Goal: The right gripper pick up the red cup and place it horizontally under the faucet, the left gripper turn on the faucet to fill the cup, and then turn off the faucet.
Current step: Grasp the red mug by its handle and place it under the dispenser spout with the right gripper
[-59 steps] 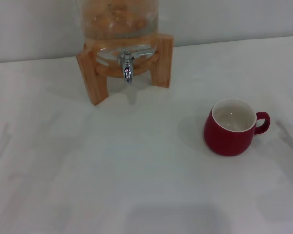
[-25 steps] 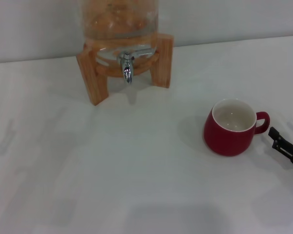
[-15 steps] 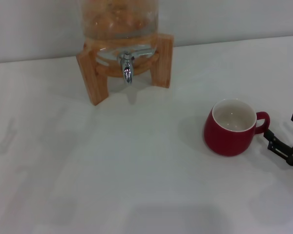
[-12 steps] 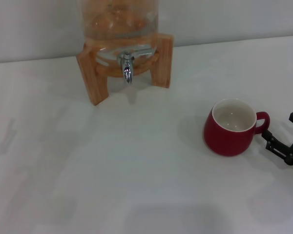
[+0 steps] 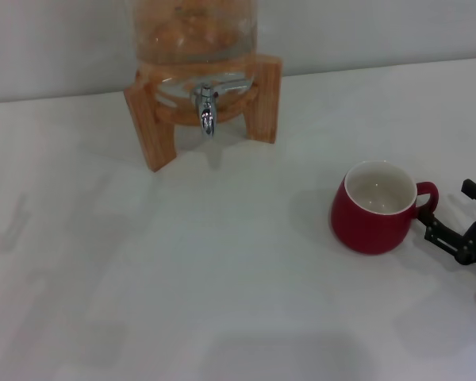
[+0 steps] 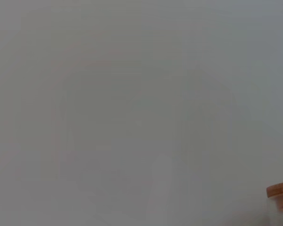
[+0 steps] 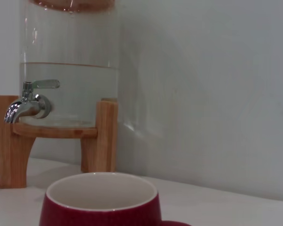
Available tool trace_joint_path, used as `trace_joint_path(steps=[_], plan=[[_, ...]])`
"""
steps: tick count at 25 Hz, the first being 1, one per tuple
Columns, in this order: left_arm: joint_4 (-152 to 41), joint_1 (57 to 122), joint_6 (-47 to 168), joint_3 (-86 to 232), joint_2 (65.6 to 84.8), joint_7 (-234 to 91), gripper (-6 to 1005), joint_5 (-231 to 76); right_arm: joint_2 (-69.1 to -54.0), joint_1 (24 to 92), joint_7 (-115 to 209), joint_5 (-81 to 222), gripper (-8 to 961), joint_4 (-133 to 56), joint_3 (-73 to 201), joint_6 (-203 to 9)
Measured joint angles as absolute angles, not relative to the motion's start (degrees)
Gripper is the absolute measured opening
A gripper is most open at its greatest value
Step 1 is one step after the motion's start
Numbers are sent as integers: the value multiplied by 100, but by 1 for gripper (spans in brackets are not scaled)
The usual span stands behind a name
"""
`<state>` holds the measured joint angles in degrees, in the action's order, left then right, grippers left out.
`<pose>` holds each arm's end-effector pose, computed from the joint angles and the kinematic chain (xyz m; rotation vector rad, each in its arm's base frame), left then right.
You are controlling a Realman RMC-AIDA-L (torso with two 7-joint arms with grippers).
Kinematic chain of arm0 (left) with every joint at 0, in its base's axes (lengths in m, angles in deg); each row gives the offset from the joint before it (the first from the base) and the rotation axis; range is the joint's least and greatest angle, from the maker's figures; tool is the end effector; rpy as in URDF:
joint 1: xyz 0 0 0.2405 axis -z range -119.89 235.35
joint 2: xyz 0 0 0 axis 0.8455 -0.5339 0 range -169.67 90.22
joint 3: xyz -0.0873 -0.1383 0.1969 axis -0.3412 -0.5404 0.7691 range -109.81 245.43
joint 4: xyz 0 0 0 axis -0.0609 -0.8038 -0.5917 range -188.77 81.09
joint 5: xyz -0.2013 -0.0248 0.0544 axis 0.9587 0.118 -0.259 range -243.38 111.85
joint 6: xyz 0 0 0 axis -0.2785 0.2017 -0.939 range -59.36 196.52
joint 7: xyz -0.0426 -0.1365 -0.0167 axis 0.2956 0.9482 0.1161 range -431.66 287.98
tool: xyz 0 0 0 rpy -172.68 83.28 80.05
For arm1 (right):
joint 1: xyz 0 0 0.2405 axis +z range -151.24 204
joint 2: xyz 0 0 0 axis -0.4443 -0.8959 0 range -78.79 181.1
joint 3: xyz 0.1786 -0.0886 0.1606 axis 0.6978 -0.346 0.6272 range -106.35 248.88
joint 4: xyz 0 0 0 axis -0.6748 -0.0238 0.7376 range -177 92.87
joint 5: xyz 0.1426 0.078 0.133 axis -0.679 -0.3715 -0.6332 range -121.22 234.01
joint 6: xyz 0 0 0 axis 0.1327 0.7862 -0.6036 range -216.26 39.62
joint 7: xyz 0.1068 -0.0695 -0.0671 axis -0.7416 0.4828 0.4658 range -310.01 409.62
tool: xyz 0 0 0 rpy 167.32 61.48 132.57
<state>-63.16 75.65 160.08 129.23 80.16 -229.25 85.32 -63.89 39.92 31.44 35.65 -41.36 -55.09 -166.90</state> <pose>-0.3161 0.2828 0.0342 -1.5636 -0.2897 -1.0326 0.3854 0.2351 -0.0041 -1.8700 0.5278 0.6087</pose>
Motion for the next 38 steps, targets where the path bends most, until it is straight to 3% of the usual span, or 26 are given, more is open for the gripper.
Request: trace_joint_path(steps=[38], plan=[[-6234, 7566, 16021, 12933, 8025, -22925, 846, 8532, -6389, 4211, 3243, 3610, 858, -4140, -5504, -16460]])
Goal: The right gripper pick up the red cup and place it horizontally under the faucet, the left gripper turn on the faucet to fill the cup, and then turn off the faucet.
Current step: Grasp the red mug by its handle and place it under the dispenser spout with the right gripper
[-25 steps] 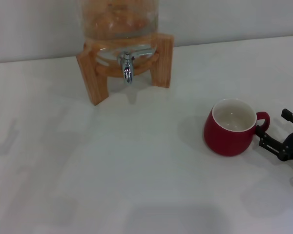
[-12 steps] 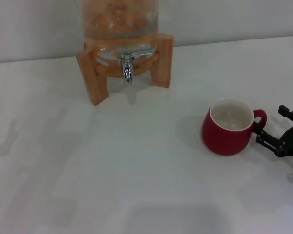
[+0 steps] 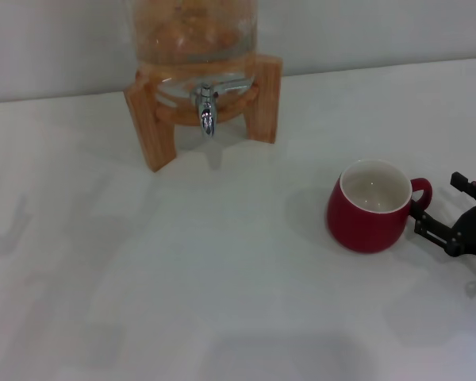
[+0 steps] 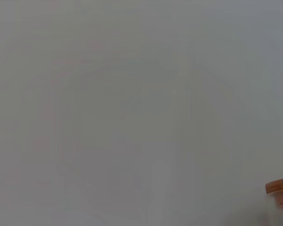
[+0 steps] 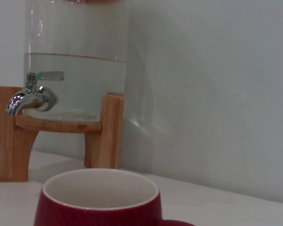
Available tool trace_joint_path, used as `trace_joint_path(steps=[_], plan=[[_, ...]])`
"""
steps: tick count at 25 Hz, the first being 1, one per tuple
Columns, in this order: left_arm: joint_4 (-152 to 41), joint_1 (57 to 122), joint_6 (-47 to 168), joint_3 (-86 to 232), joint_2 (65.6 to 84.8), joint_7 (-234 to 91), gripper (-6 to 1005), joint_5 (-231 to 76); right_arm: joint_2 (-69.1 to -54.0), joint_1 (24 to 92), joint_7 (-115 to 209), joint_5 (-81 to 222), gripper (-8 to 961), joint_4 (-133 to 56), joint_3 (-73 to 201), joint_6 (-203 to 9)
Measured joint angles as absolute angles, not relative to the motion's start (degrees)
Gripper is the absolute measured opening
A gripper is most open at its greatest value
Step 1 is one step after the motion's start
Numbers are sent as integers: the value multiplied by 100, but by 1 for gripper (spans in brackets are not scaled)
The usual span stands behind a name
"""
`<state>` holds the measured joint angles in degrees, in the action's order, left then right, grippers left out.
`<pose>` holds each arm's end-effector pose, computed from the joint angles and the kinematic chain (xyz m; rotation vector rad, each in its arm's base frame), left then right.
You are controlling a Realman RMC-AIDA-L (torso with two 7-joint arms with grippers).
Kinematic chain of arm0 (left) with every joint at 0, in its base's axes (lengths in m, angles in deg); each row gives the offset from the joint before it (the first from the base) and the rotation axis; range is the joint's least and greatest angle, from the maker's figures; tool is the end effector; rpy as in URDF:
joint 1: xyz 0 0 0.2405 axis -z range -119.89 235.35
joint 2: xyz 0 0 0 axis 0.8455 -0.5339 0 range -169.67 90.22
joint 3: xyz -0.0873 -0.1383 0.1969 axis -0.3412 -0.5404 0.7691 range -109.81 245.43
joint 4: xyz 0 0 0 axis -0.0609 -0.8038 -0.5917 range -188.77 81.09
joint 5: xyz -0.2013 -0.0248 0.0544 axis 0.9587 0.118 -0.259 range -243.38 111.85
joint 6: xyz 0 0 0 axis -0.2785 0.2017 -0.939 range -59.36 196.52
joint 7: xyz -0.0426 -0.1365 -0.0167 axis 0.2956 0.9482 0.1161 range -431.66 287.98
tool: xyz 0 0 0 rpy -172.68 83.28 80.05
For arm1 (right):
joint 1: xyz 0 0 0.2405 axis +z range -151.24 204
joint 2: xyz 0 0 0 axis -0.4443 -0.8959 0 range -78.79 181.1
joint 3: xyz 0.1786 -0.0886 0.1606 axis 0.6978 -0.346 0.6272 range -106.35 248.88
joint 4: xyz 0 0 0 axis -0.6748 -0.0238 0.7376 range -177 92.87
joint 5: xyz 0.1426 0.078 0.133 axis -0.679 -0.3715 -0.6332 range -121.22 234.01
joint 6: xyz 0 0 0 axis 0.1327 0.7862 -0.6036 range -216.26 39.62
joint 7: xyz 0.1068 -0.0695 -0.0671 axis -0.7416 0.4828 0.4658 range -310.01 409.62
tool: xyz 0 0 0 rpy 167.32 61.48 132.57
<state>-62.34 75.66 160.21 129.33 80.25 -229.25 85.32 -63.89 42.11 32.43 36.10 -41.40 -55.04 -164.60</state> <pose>-0.3173 0.2808 0.0313 -1.5666 -0.3047 -1.0313 0.3814 0.2495 -0.0070 -1.8967 0.5023 0.5818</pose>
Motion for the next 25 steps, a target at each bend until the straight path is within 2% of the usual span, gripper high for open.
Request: trace_joint_path(steps=[25], plan=[[-6188, 7575, 16016, 12933, 8025, -22925, 846, 8523, -6363, 4281, 3213, 3609, 857, -4147, -5480, -16501]])
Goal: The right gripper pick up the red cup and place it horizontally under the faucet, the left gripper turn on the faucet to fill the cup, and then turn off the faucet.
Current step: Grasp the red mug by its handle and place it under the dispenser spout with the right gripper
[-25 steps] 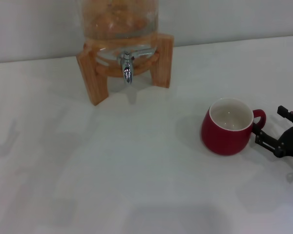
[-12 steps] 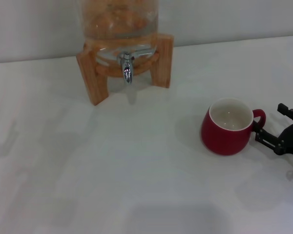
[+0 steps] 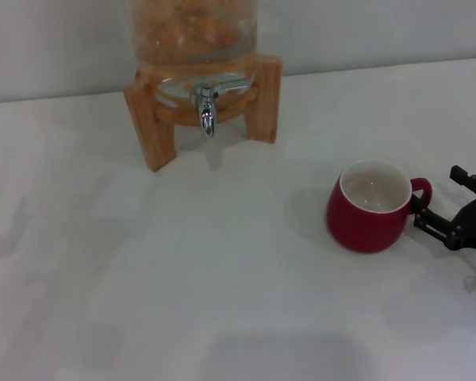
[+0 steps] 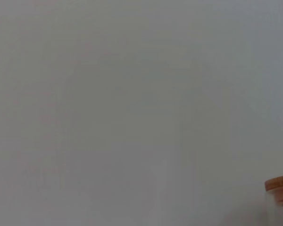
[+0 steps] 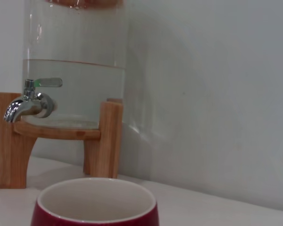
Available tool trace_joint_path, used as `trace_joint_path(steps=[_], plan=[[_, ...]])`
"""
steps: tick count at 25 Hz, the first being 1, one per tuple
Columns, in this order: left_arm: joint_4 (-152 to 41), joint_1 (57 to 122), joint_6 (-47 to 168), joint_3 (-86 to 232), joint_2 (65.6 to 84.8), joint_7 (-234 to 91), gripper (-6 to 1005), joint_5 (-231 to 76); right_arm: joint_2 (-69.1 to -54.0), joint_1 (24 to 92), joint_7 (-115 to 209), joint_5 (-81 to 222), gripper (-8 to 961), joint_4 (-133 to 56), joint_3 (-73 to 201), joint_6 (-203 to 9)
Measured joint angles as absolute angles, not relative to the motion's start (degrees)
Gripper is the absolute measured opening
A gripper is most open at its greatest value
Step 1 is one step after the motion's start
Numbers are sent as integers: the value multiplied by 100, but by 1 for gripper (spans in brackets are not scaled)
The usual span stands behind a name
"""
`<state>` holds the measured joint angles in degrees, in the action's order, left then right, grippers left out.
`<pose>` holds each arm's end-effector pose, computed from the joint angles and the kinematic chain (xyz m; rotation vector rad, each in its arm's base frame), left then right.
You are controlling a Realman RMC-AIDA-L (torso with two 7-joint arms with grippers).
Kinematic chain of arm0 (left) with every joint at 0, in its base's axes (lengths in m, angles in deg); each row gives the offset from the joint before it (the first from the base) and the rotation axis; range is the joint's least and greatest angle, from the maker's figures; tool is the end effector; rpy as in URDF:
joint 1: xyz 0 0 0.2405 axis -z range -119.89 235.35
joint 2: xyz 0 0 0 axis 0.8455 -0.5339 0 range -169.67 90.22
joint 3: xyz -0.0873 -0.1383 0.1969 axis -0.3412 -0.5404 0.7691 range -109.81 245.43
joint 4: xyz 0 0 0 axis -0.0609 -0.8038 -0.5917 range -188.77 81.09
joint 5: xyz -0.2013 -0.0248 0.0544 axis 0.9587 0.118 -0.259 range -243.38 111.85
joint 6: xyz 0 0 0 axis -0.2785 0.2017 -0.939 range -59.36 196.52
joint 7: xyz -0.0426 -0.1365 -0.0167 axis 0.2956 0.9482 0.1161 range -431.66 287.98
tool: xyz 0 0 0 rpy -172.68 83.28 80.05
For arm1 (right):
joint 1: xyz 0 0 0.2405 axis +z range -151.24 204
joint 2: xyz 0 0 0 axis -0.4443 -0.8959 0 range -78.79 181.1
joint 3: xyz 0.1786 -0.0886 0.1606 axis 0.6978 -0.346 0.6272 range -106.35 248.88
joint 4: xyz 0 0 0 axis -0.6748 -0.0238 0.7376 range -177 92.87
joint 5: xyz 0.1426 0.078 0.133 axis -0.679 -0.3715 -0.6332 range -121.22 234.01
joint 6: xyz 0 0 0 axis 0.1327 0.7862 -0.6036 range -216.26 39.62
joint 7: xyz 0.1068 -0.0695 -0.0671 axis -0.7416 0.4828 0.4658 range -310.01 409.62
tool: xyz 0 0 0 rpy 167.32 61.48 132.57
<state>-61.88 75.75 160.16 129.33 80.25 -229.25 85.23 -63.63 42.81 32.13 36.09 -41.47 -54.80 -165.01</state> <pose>-0.3180 0.2803 0.0298 -1.5699 -0.3129 -1.0291 0.3789 0.2544 -0.0041 -1.8949 0.4893 0.5952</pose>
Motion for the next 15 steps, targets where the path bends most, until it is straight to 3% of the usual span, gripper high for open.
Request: trace_joint_path(steps=[15], plan=[[-6184, 7593, 16016, 12933, 8025, -22926, 846, 8523, -6360, 4282, 3200, 3609, 857, -4136, -5479, -16501]])
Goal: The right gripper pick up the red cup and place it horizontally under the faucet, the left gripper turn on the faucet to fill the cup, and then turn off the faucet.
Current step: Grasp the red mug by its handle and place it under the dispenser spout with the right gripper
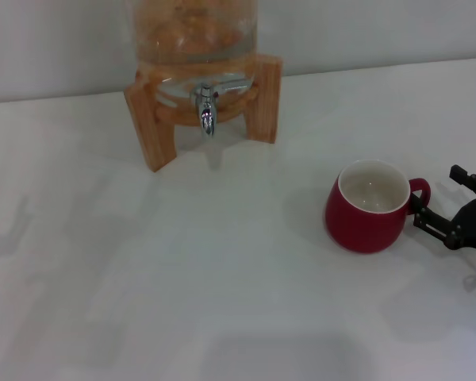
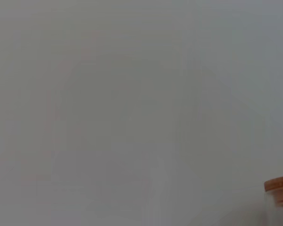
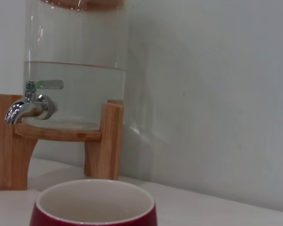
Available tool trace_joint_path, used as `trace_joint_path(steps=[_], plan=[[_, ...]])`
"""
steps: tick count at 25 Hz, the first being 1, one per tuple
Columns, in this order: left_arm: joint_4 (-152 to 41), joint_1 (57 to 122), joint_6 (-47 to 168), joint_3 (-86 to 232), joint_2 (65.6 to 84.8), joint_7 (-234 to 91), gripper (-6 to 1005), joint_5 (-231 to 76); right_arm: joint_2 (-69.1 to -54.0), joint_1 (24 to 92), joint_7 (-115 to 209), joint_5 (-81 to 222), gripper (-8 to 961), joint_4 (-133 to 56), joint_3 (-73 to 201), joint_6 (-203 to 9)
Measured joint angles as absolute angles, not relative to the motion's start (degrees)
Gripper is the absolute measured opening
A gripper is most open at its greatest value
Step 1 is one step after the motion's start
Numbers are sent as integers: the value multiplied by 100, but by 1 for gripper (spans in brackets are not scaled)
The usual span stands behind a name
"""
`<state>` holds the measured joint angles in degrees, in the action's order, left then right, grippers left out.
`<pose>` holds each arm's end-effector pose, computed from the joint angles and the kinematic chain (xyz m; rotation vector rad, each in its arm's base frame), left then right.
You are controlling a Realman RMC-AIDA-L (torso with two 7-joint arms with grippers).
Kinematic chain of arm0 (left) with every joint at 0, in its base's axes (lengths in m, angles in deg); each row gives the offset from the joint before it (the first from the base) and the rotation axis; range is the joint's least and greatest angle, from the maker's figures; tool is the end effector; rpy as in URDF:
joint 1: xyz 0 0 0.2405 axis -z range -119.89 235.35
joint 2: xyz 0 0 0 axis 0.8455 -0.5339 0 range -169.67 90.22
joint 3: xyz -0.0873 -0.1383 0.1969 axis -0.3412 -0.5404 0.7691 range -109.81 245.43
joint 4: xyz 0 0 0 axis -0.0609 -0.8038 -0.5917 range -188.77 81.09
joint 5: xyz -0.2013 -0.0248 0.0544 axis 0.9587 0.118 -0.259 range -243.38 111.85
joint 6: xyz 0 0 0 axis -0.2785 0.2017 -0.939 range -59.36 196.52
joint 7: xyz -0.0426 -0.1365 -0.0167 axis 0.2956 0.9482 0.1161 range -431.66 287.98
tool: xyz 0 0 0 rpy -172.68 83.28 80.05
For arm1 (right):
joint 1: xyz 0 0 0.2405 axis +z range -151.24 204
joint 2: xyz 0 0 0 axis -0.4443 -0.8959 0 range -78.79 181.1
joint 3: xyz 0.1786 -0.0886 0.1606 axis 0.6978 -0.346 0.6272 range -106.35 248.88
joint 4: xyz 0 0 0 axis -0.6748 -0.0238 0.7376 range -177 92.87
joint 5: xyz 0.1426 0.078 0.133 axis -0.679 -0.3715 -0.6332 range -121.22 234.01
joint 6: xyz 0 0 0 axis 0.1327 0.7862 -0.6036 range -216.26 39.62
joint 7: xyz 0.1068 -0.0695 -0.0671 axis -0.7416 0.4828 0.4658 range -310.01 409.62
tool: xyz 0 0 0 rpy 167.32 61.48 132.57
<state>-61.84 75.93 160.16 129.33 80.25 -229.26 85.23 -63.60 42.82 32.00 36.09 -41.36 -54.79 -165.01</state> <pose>-0.3172 0.2812 0.0297 -1.5710 -0.3112 -1.0312 0.3785 0.2548 -0.0040 -1.8944 0.4904 0.5986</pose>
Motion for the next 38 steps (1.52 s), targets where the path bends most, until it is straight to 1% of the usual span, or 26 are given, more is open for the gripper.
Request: trace_joint_path(steps=[38], plan=[[-6184, 7636, 16007, 13004, 8025, -22925, 845, 8523, -6354, 4501, 3178, 3574, 857, -4180, -5467, -16318]])
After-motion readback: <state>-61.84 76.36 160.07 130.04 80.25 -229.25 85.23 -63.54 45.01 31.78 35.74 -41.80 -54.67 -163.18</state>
